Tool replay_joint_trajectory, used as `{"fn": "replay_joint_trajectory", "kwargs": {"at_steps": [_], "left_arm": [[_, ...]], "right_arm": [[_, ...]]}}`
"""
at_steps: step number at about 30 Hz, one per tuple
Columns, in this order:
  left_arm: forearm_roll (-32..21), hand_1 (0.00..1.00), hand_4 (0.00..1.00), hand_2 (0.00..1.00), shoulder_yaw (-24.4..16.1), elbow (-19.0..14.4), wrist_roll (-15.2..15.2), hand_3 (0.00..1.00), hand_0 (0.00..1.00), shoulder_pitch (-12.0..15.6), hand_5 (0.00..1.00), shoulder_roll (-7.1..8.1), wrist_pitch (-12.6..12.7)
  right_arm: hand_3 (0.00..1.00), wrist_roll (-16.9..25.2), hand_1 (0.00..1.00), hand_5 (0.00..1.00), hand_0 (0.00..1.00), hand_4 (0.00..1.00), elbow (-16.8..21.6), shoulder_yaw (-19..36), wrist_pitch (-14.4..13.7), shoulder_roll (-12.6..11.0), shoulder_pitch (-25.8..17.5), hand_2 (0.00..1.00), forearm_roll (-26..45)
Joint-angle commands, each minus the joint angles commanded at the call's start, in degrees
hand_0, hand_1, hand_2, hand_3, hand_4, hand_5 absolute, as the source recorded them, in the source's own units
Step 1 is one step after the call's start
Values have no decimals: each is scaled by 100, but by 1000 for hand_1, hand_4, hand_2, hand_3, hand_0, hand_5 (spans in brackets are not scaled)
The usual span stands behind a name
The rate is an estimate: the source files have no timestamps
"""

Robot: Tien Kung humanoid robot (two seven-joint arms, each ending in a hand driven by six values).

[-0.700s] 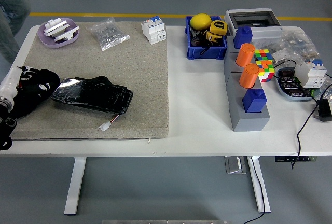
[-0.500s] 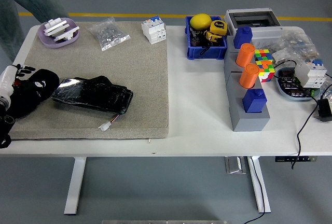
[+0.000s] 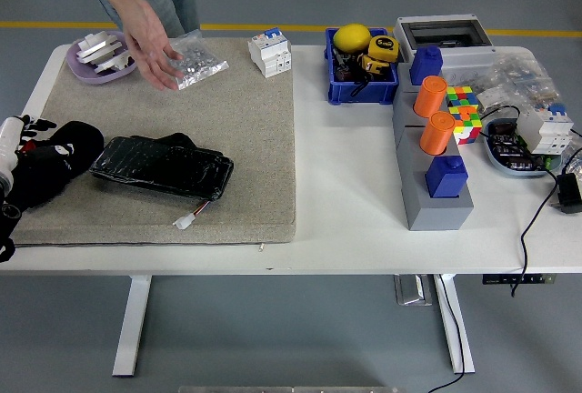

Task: Pick the rag up,wipe the panel,place it on the desk

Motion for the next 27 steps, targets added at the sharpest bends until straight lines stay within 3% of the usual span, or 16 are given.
{"fn": "replay_joint_trajectory", "kwargs": {"at_steps": [3,4,9,10,16,17,21,22,27], "left_arm": [[-37,836,893,786,75,60,1,656,796,-8,275,-29,-19],[-33,835,885,790,95,63,6,654,734,-8,267,-33,-17],[-8,835,885,790,191,88,67,654,734,-39,267,-58,32],[0,757,830,786,202,90,96,618,429,-44,212,-65,48],[134,757,830,786,302,55,225,618,429,-61,212,-93,207],[165,701,643,750,321,65,255,586,339,-68,34,-100,240],[243,701,643,750,360,64,341,586,339,-64,34,-119,315],[264,623,424,683,369,68,359,566,284,-64,2,-126,324],[335,623,424,683,412,62,423,566,284,-52,2,-138,363]], "right_arm": [[619,0,316,535,769,998,-2,15,-5,2,5,664,-6],[619,0,315,536,772,998,-3,19,-8,1,5,664,-7],[619,1,315,536,772,998,-14,47,-27,-4,-6,664,-9],[619,3,315,537,771,998,-16,59,-31,-5,-7,664,-13],[619,6,315,537,771,998,-21,100,-42,-10,1,664,-38],[619,8,315,536,769,998,-23,135,-47,-8,0,663,-56],[619,4,315,536,769,998,-27,162,-47,-15,0,663,-61],[619,1,316,536,770,998,-29,164,-46,-19,-2,663,-60],[619,-2,316,536,770,998,-39,238,-50,-23,-16,663,-89]]}}
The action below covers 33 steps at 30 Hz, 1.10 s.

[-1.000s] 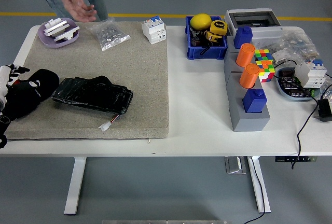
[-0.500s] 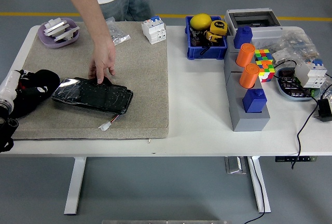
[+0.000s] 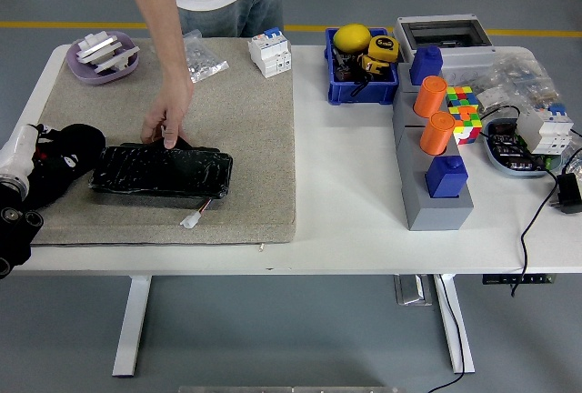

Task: Pick the rag up,wipe the panel,place it on the desk

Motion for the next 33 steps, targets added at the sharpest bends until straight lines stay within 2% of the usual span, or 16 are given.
{"fn": "replay_joint_trajectory", "kwargs": {"at_steps": [1,2,7,8,13,14,19,20,23,28,33], "left_arm": [[-13,623,424,683,7,9,6,566,284,2,2,-1,3],[-21,586,210,669,4,21,11,567,267,10,2,-5,22],[-83,586,210,669,28,35,32,567,267,40,2,-5,105],[-87,533,2,649,21,38,30,498,222,47,2,-8,134],[-96,533,2,649,-12,36,25,498,222,91,2,-19,211],[-99,531,2,639,-7,39,20,451,215,93,2,-20,219],[-93,531,2,639,-36,-21,17,451,215,144,2,-35,238],[-24,534,2,622,-88,-100,24,421,216,181,2,-41,239],[205,534,2,622,-239,-360,58,421,216,285,2,-40,243],[825,529,2,623,-550,-1282,245,416,211,567,2,34,267],[1145,524,2,614,-557,-2077,511,420,208,806,2,82,298]], "right_arm": [[619,0,316,536,770,998,0,-2,-2,-2,-1,663,0],[620,2,315,536,768,998,1,16,-7,-4,-2,663,-13],[620,0,315,536,768,998,-5,44,-11,-10,-4,663,-30],[620,0,316,535,768,998,-6,58,-12,-10,-6,662,-37],[620,-6,316,535,768,998,-13,58,-13,-15,-13,662,-34],[620,-6,316,535,768,998,-13,64,-15,-15,-15,662,-36],[620,-7,316,535,768,998,-19,43,-18,-21,-10,662,-19],[620,-7,315,535,768,998,-18,40,-18,-22,-8,662,-17],[620,-7,315,535,768,998,-18,22,-15,-22,-7,662,-8],[620,-7,315,534,768,998,-30,0,0,-29,-17,663,25],[620,5,315,534,768,998,-59,-8,8,-25,4,663,67]]}}
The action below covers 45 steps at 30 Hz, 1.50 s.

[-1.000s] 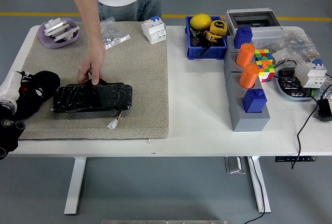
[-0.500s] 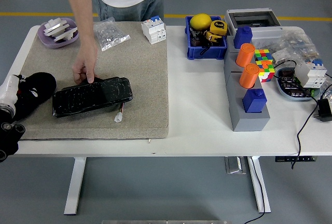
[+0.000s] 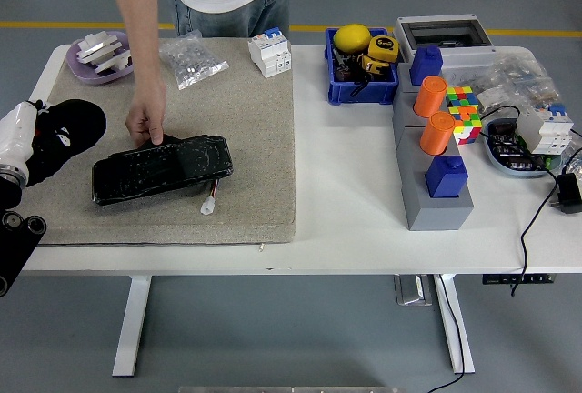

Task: Pick the rag up,wipe the panel,place it on the desk

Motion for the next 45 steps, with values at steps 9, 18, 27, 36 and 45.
{"fn": "replay_joint_trajectory", "kwargs": {"at_steps": [9,18,27,36,45], "left_arm": [[200,515,2,615,240,-403,148,422,209,294,2,-163,89],[67,505,2,611,523,-662,115,427,210,442,2,-323,218],[-167,506,2,609,914,-988,107,429,211,419,2,-396,328],[-300,497,2,602,1523,-1035,139,429,212,232,2,-529,397],[-196,495,2,603,2029,-1053,229,431,212,-40,2,-738,415]], "right_arm": [[621,28,315,534,768,998,-1,35,13,18,11,663,-3],[622,26,314,535,768,998,-8,73,10,-2,8,663,-19],[621,28,314,535,767,998,-9,113,18,-9,24,663,-41],[621,29,314,535,766,998,-9,92,28,-10,34,663,-22],[622,25,314,535,766,998,-1,-6,31,-21,57,663,24]]}}
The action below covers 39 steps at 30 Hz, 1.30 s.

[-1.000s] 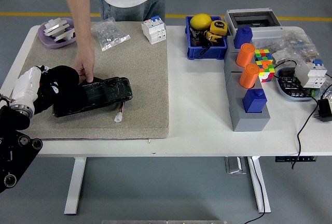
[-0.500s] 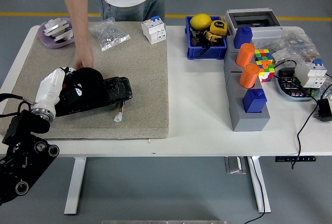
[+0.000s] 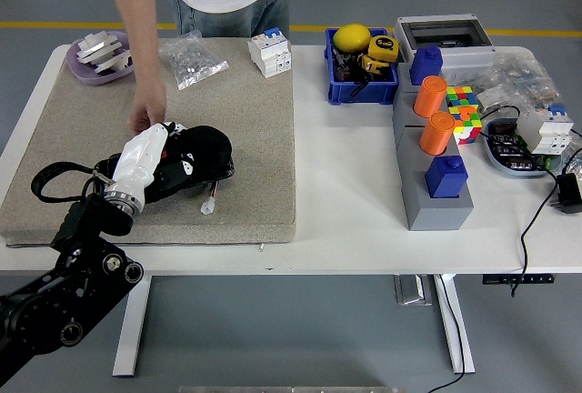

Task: Pick the rag up,wipe the panel,place it on the desk

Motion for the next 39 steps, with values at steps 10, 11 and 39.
{"fn": "replay_joint_trajectory", "kwargs": {"at_steps": [10,11,39], "left_arm": [[67,493,2,600,68,-12,72,432,214,-27,2,-37,12],[75,493,2,600,45,-14,78,432,214,-15,2,-31,16],[346,470,2,590,-1116,139,154,434,224,617,2,371,112]], "right_arm": [[622,0,313,537,766,998,3,-52,1,5,7,663,33],[622,1,313,537,766,998,3,-47,-1,4,6,663,32],[623,-11,313,541,765,998,-14,59,6,-11,-79,662,-3]]}}
